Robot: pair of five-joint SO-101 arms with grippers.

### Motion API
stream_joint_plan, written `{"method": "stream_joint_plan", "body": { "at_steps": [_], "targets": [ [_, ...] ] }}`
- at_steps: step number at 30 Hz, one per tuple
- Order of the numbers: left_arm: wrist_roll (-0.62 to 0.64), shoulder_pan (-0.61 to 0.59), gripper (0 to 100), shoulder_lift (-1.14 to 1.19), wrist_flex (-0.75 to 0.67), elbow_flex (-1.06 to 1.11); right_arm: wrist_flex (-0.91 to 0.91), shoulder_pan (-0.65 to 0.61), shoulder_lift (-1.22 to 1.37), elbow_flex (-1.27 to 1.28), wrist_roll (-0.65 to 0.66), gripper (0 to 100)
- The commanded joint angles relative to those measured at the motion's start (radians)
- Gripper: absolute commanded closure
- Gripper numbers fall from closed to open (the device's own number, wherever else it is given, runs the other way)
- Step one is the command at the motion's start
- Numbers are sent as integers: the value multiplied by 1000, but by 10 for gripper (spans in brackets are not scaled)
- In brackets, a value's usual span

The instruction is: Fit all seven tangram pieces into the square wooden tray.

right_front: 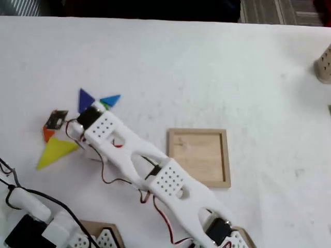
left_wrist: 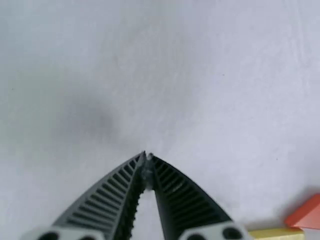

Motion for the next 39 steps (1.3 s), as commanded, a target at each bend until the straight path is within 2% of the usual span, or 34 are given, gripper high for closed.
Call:
{"method": "stream_joint_plan", "body": {
  "at_steps": [1, 9, 14, 20, 24, 30, 35, 39],
  "targets": [
    [3, 13, 976, -7, -21, -18, 10, 13, -2, -41, -17, 882],
    [3, 13, 976, -7, -21, -18, 13, 19, -12, -48, -26, 885],
    [3, 13, 976, -7, -21, -18, 13, 56, -44, -40, -172, 885],
    [3, 15, 976, -7, -21, -18, 13, 117, -44, 34, -180, 882],
    [2, 35, 976, -7, -21, -12, 15, 117, -81, 114, -112, 859],
    [-94, 74, 976, -8, -14, -8, 10, 145, -266, 272, -110, 693],
    [-149, 142, 976, -15, -20, 18, -22, 200, -404, 462, -189, 711],
    [-152, 150, 976, -12, -20, 18, -163, 209, -499, 680, -239, 716]
  ]
}}
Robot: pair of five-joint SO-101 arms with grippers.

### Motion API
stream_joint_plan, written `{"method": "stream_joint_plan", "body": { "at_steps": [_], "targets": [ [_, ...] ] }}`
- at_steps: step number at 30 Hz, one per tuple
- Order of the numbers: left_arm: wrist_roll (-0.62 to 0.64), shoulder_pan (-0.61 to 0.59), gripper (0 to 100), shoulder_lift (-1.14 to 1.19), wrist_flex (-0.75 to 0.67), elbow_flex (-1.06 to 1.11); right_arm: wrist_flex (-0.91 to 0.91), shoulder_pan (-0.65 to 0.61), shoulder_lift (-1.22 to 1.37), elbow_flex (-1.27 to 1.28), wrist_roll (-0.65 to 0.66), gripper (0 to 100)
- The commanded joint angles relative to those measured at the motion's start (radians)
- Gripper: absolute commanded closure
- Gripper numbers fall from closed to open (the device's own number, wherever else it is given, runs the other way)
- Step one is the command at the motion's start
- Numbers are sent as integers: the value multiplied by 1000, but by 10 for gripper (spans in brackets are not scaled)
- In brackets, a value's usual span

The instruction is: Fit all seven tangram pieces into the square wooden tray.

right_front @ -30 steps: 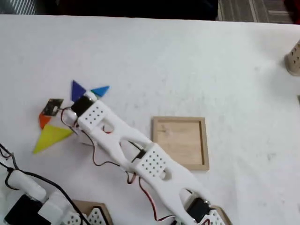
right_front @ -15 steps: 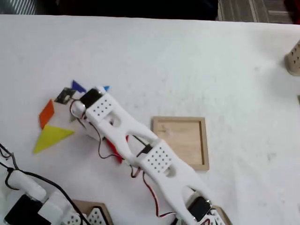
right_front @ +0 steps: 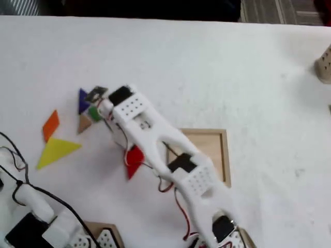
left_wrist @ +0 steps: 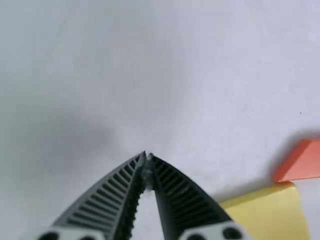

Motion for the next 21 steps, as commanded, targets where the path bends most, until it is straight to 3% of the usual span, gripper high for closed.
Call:
{"method": "stream_joint_plan", "body": {
  "at_steps": [1, 5, 9, 15, 21],
  "targets": [
    [-14, 16, 976, -8, -18, -11, -117, 15, -145, 166, -48, 715],
    [-14, 18, 976, -8, -18, -9, -225, 12, -263, 333, -135, 655],
    [-15, 38, 976, -8, -18, -8, -374, 12, -328, 486, -328, 558],
    [-17, 54, 976, -7, -18, -6, -467, -59, -320, 565, -582, 555],
    [-17, 58, 976, -7, -18, -6, -472, -148, -298, 563, -713, 555]
  ]
}}
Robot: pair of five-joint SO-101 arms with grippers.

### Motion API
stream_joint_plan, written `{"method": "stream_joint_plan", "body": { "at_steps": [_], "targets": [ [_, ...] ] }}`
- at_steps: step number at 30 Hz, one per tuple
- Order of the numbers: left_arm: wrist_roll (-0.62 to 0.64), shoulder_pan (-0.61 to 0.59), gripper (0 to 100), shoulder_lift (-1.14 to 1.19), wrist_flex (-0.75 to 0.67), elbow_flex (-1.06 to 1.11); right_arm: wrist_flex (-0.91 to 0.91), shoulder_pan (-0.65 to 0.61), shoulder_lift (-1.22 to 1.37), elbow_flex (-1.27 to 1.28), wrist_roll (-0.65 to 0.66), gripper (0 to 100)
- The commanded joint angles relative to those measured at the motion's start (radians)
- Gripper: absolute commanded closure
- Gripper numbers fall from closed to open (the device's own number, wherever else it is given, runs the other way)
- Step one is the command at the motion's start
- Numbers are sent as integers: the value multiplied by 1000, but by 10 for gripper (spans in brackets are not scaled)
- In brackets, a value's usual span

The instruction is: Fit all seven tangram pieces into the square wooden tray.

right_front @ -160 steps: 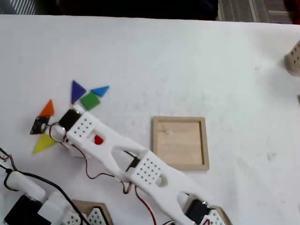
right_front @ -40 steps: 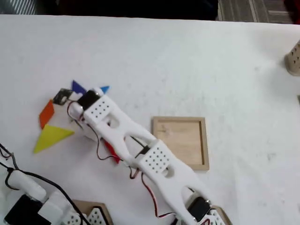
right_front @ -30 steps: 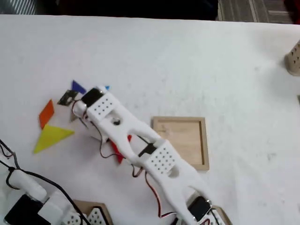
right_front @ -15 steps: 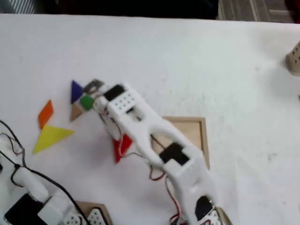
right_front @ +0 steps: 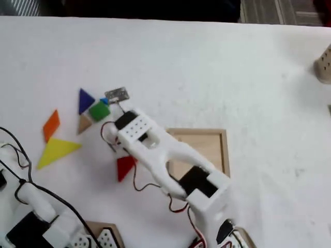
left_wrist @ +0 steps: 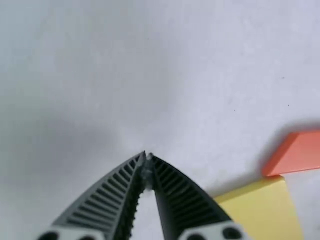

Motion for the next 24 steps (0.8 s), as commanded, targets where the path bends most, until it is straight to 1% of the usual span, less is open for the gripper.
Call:
{"method": "stream_joint_plan", "body": {
  "at_steps": [1, 6, 12, 16, 18, 21, 24],
  "targets": [
    [-12, 25, 976, -7, -21, -6, -16, -61, -24, 0, -66, 555],
    [-12, 47, 976, -7, -58, 11, -53, -76, -70, 2, -81, 555],
    [-12, 47, 976, -7, -60, 11, -47, -76, -145, 6, -81, 555],
    [-12, 47, 976, -7, -60, 11, -47, -120, -162, 6, -81, 555],
    [-12, 47, 976, -7, -60, 11, -54, -148, -148, 6, -81, 555],
    [-12, 47, 976, -7, -60, 11, -125, -176, -88, 21, -84, 555],
    [-12, 47, 976, -7, -60, 11, -193, -180, -22, 20, -143, 555]
  ]
}}
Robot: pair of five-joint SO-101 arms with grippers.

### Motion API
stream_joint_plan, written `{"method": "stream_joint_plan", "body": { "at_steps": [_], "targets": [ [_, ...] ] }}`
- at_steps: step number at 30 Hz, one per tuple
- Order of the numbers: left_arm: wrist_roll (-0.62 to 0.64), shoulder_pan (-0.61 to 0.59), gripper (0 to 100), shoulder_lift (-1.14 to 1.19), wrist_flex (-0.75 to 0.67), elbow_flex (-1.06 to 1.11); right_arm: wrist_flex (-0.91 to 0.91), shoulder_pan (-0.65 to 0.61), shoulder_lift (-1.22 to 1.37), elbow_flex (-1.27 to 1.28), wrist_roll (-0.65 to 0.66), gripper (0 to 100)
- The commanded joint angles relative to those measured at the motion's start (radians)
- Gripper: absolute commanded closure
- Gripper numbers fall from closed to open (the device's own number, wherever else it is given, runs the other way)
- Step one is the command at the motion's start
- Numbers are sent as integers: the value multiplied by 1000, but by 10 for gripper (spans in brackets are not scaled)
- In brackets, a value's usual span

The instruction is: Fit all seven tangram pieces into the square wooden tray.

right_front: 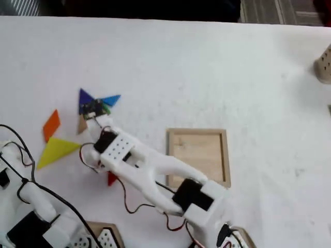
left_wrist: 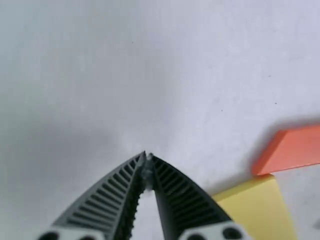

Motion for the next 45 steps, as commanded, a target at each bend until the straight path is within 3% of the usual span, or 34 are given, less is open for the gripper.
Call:
{"method": "stream_joint_plan", "body": {
  "at_steps": [1, 8, 13, 15, 23, 26, 28, 32, 36, 40, 45],
  "targets": [
    [-12, 12, 976, -7, -18, -9, -76, -7, 30, -6, -57, 555],
    [-12, 12, 976, -7, -18, -9, -90, 4, 71, -6, -69, 583],
    [-12, 12, 976, -7, -18, -9, -87, 1, 70, 0, -66, 794],
    [-12, 12, 976, -7, -18, -9, -73, 1, 68, -3, -60, 837],
    [-12, 12, 976, -7, -18, -9, -4, 5, 67, -6, -55, 700],
    [-12, 12, 976, -7, -18, -9, 74, 48, 50, -37, 48, 670],
    [-12, 12, 976, -7, -18, -9, 134, 91, 15, -43, 71, 670],
    [-12, 12, 976, -7, -18, -9, 128, 128, -85, 41, -17, 690],
    [-12, 12, 976, -7, -18, -9, -12, 33, -125, 135, -78, 737],
    [-12, 12, 976, -7, -18, -9, -125, -21, -73, 163, -72, 780],
    [-12, 12, 976, -7, -18, -9, -25, 59, 8, 75, 20, 786]
  ]
}}
